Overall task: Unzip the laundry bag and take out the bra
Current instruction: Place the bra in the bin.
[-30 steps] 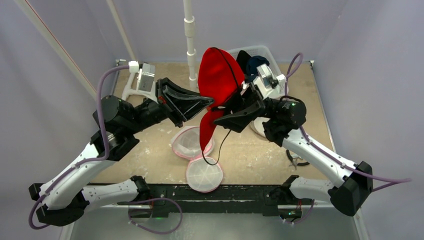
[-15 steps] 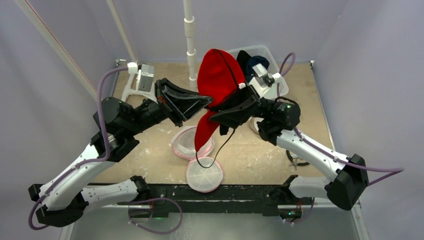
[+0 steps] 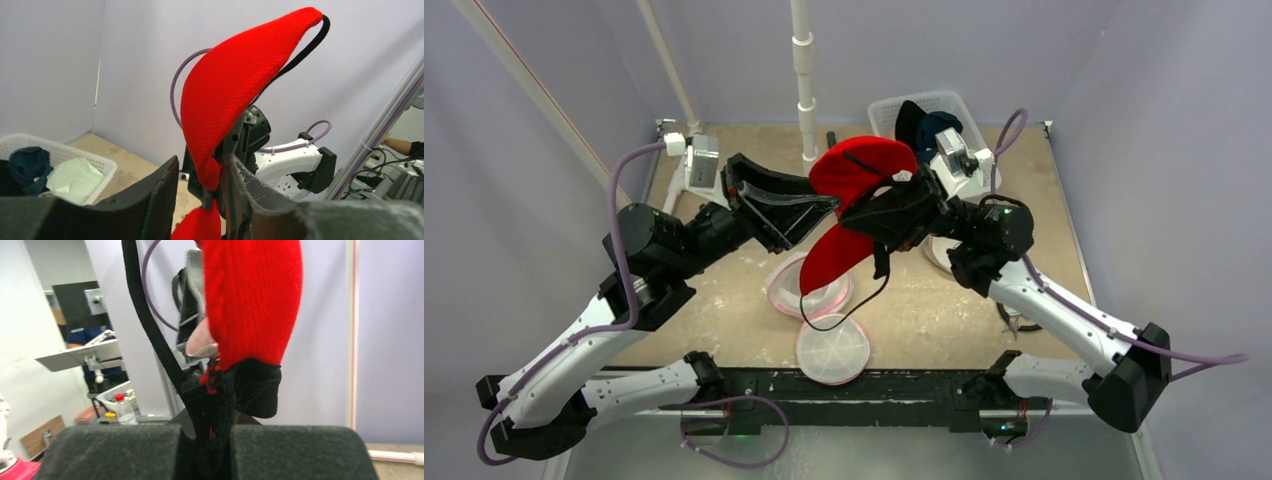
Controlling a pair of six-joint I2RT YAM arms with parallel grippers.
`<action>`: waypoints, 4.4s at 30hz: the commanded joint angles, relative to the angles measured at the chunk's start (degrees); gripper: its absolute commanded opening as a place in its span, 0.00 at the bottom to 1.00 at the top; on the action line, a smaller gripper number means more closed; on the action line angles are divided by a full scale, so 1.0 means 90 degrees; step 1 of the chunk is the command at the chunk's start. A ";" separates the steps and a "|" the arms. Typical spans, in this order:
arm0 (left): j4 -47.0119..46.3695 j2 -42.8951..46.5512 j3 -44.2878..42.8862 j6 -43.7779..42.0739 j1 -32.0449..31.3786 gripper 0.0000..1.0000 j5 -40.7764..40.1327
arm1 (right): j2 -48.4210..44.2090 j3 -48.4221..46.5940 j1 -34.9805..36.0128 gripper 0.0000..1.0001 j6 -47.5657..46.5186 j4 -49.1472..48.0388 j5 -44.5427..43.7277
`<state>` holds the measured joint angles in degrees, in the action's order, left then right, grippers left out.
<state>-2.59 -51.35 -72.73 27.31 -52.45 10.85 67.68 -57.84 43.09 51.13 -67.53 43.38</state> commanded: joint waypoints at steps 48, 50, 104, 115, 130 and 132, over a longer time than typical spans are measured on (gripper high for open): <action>0.3109 0.2334 0.3535 0.2528 0.0030 0.77 -0.6005 | 0.5380 -0.6086 -0.3815 0.00 -0.3466 0.6350 -0.1946; 0.2936 0.2241 0.3685 0.2478 0.0036 0.77 -0.5970 | 0.5358 -0.5733 -0.3880 0.00 -0.3686 0.6342 -0.2020; 0.2178 0.1445 0.4292 0.2660 0.0034 0.76 -0.4425 | 0.4711 -0.4043 -0.4087 0.91 -0.3474 0.8907 -0.5798; 0.2269 0.1677 0.4412 0.2829 0.0027 0.76 -0.4321 | 0.3239 -0.2517 -0.4006 0.86 -0.3250 0.7423 -0.5458; 0.2144 0.1335 0.4376 0.2832 0.0032 0.74 -0.4371 | 0.5140 -0.3828 -0.3629 0.27 -0.2932 0.6772 -0.5166; 0.2142 0.1229 0.4328 0.2788 0.0036 0.74 -0.4424 | 0.5404 -0.4011 -0.3674 0.26 -0.2887 0.6800 -0.5088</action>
<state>18.35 -39.05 -32.88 51.99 -52.40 -28.10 112.99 -89.54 11.35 23.20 -4.67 -4.29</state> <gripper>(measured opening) 0.745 0.272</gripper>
